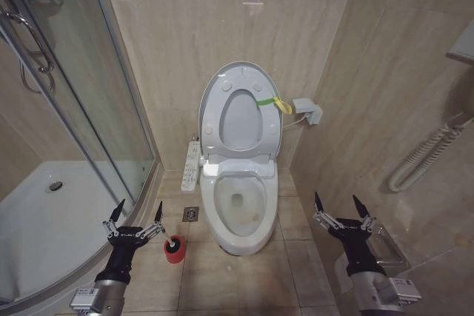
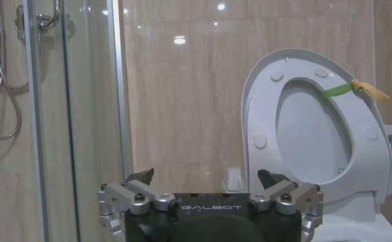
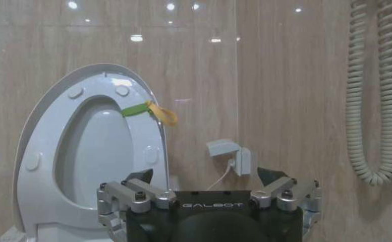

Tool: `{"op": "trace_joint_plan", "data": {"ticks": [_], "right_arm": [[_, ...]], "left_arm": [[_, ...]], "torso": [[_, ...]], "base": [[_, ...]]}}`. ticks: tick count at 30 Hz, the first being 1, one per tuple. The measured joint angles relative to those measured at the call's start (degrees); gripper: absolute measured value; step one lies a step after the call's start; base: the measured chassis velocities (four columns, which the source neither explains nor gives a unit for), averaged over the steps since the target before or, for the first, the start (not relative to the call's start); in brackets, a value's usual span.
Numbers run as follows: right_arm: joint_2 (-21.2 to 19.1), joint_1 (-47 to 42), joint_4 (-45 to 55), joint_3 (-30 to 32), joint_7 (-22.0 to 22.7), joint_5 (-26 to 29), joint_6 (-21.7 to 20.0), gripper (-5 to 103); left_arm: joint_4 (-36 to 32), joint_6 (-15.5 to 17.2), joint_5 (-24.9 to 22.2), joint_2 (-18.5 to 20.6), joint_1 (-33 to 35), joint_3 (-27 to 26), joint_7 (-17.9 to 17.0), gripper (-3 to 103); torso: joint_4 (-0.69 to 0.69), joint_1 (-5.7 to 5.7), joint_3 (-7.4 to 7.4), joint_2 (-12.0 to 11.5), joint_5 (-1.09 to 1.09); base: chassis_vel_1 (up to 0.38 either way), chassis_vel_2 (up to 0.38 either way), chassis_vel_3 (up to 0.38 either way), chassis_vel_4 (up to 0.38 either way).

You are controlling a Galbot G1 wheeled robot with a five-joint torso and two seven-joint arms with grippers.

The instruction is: Open the toilet lid, clean the toilet bowl with a toilet brush, close the toilet lid, and flush.

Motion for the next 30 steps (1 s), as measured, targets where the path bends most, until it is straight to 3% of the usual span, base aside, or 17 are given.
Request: {"op": "trace_joint_plan", "data": {"ticks": [30], "right_arm": [[0.00, 0.00, -0.04, 0.00, 0.00, 0.00, 0.00, 100]], "left_arm": [[0.00, 0.00, 0.00, 0.00, 0.00, 0.00, 0.00, 100]], "torso": [[0.00, 0.00, 0.00, 0.00, 0.00]], "base": [[0.000, 0.000, 0.000, 0.000]]}}
